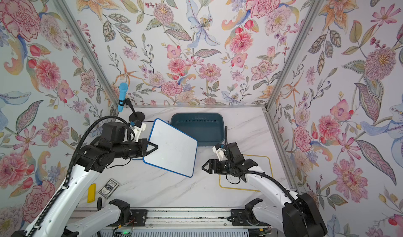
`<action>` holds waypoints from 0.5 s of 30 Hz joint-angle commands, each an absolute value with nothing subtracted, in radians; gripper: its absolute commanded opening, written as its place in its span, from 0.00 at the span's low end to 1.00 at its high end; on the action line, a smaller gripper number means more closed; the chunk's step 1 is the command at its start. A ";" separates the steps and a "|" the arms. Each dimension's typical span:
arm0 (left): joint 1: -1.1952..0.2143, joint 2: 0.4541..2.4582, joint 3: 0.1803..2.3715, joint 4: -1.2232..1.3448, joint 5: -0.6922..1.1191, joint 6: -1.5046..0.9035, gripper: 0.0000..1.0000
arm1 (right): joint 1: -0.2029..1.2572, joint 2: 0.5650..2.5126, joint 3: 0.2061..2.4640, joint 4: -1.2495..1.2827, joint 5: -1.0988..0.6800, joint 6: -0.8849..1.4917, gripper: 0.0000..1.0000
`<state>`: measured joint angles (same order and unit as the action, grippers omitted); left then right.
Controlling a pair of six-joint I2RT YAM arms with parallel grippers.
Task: Put the whiteboard into the storage box
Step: Pick up the whiteboard at the center of the board, then place the whiteboard in the storage box.
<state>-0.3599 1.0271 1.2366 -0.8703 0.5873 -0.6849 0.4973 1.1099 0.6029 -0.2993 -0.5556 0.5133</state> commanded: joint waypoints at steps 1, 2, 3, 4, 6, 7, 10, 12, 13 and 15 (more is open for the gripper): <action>-0.357 1.089 1.344 -0.786 0.622 -0.633 0.00 | 0.466 1.085 0.650 -0.399 -0.528 0.465 0.84; -0.357 1.117 1.365 -0.767 0.624 -0.630 0.00 | 0.452 1.082 0.662 -0.413 -0.525 0.458 0.84; -0.357 1.141 1.380 -0.751 0.622 -0.629 0.00 | 0.439 1.079 0.674 -0.427 -0.523 0.449 0.84; -0.357 1.168 1.394 -0.722 0.618 -0.632 0.00 | 0.425 1.074 0.687 -0.443 -0.522 0.440 0.84; -0.357 1.213 1.408 -0.661 0.601 -0.658 0.00 | 0.397 1.064 0.709 -0.472 -0.519 0.422 0.84; -0.357 1.232 1.405 -0.608 0.598 -0.684 0.00 | 0.381 1.057 0.720 -0.483 -0.516 0.415 0.84; -0.357 1.287 1.381 -0.421 0.627 -0.778 0.00 | 0.337 1.045 0.745 -0.508 -0.521 0.395 0.85; -0.357 1.323 1.377 -0.327 0.642 -0.819 0.00 | 0.310 1.047 0.760 -0.522 -0.526 0.384 0.85; -0.358 1.345 1.384 -0.287 0.644 -0.833 0.00 | 0.297 1.050 0.769 -0.526 -0.528 0.378 0.85; -0.357 1.385 1.398 -0.219 0.657 -0.858 0.00 | 0.277 1.060 0.781 -0.534 -0.536 0.373 0.85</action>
